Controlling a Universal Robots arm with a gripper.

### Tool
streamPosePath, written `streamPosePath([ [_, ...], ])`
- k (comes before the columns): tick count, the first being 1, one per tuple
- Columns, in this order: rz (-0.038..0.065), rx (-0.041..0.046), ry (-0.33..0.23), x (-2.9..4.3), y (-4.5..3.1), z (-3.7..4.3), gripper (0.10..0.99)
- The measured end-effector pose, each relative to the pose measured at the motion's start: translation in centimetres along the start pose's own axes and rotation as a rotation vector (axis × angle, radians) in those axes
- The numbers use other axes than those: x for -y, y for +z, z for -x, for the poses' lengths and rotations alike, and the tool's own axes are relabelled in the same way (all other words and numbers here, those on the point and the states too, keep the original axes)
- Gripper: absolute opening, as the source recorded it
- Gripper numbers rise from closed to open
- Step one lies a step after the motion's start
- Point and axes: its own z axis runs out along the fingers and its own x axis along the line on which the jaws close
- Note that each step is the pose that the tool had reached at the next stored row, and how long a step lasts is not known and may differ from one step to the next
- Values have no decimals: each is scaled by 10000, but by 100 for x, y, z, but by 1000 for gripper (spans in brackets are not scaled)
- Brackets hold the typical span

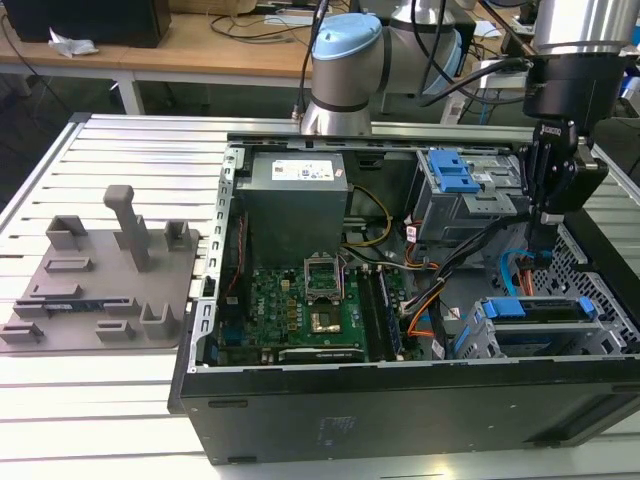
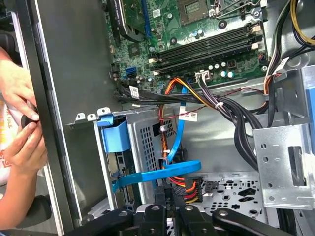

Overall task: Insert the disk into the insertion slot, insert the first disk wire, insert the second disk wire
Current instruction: 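Insert the first disk wire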

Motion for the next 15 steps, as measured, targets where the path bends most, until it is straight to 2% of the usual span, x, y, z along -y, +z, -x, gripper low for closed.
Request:
streamPosePath([
  [5, 0, -1, -2, 1, 3, -3, 169],
  [8, -10, 23, -27, 7, 14, -42, 169],
  [9, -2, 80, -28, 12, 16, -71, 169],
  [11, 32, 276, -21, 25, 39, -153, 169],
  [13, 47, 362, -17, 32, 58, -194, 169],
  [15, 72, 507, -11, 40, 83, -242, 169],
])
